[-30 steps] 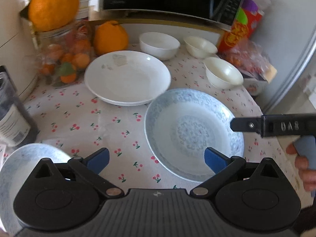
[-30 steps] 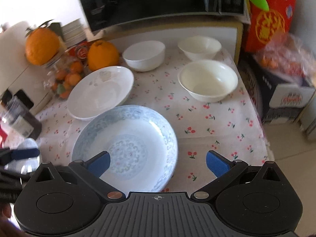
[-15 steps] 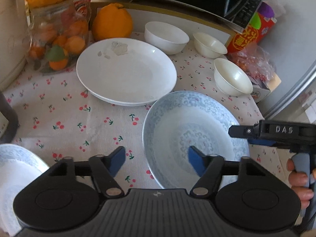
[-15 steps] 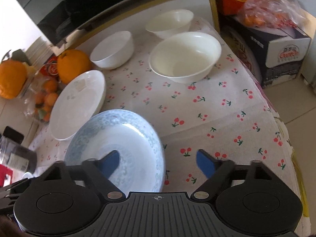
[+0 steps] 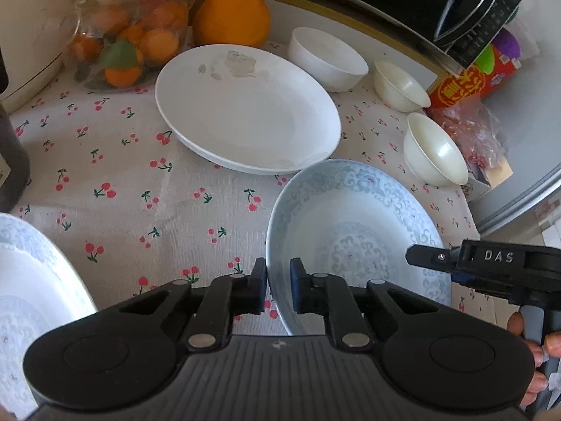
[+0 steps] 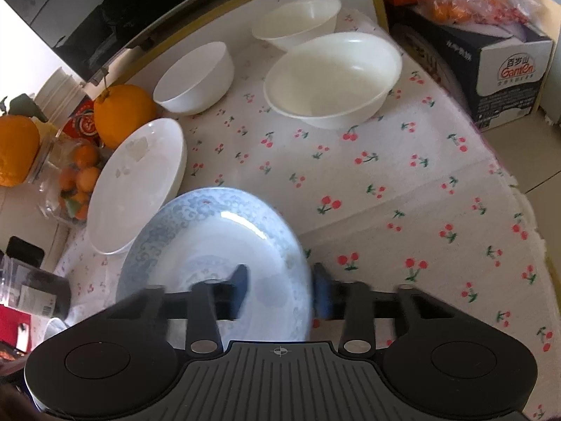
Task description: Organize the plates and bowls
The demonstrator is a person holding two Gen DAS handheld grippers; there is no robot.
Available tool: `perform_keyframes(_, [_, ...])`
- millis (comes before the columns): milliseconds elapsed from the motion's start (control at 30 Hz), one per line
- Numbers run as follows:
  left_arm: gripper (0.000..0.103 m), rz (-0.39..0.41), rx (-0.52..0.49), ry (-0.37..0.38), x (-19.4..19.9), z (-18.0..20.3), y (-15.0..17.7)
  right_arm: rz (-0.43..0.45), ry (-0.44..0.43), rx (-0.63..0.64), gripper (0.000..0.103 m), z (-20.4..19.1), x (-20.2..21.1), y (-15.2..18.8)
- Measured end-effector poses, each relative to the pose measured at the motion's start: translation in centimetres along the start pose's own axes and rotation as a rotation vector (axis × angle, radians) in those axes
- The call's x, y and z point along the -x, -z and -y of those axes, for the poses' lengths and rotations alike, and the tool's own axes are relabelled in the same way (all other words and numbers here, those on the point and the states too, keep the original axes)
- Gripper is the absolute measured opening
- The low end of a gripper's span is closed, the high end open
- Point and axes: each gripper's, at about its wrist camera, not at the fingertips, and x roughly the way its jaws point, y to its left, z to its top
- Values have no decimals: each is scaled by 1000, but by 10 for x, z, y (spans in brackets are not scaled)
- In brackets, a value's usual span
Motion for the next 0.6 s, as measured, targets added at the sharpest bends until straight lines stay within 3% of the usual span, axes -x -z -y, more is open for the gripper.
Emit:
perform_keyframes(133, [9, 2, 14, -7, 4, -2, -1, 4, 33, -13, 18, 1, 1, 0])
perform_keyframes(600, [8, 4, 36, -86, 20, -19, -1, -49, 11, 53, 15, -25, 9, 21])
